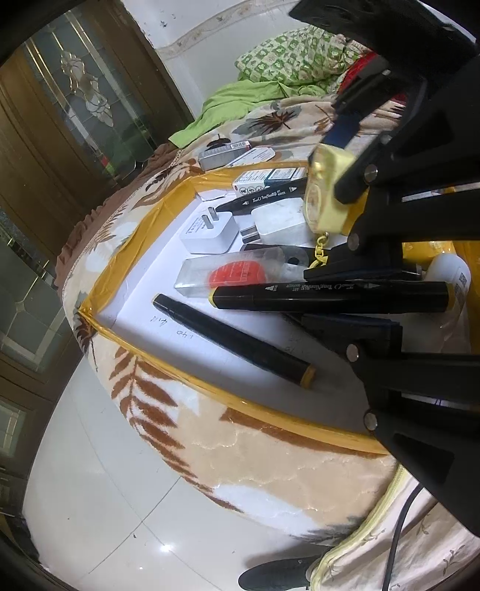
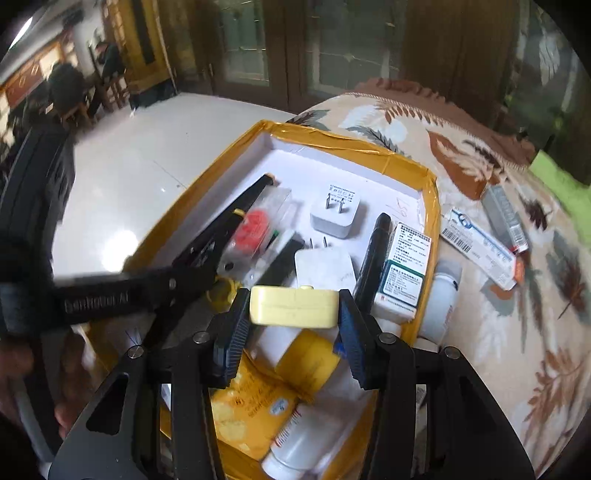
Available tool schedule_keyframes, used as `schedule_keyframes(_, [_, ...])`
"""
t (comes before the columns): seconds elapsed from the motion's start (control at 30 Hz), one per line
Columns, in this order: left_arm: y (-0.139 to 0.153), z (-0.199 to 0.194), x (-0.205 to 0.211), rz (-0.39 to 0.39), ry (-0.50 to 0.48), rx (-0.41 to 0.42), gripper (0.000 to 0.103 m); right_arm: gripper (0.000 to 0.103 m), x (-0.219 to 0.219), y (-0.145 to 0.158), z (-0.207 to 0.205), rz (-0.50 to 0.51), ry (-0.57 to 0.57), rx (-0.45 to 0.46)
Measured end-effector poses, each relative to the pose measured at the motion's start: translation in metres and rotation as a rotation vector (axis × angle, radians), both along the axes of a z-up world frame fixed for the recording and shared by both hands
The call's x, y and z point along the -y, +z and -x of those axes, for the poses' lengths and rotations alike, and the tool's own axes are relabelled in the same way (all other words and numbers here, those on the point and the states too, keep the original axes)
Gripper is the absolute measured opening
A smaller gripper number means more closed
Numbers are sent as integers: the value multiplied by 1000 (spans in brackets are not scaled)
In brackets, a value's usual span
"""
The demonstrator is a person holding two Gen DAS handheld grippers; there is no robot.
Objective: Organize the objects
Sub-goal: 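Carry the marker and keychain tin into the white tray and open both tools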
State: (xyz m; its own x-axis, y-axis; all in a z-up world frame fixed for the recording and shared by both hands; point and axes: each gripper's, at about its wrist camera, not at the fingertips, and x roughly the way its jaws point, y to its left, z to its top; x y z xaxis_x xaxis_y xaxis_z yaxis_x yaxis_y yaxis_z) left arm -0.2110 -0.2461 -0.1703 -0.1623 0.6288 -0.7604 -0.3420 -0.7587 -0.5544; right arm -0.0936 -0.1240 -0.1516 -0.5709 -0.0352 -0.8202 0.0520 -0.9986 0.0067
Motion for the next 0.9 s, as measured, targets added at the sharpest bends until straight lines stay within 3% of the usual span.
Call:
schedule_keyframes(0.3, [0,-2,4,12,9,-5,16,46,13,-10,-8,-1,-10,25])
schedule_keyframes(0.43, [0,-4,5,16,14,-7,18,48,10,-13,-9,62,-11,41])
schedule_keyframes(0.53, [2,-6,6,-16,-1,1,34,49,7,-12,-13,141,-14,43])
schedule_keyframes(0.6, [7,-12,4,-38,-34,-7,55,49,5,-8,-17,182,-13,39])
schedule_keyframes(0.67, [15,-21,1,-53,-69,-29,69,56,6,-1,-26,188,4,11])
schedule_keyframes(0.7, [17,-24,1,-51,-76,-41,73,68,6,1,-29,184,7,-1])
schedule_keyframes(0.73, [20,-27,1,-47,-72,-53,74,71,4,6,-35,175,10,-21])
schedule_keyframes(0.9, [28,-41,18,-63,45,-24,76,71,-10,15,-46,218,10,-48])
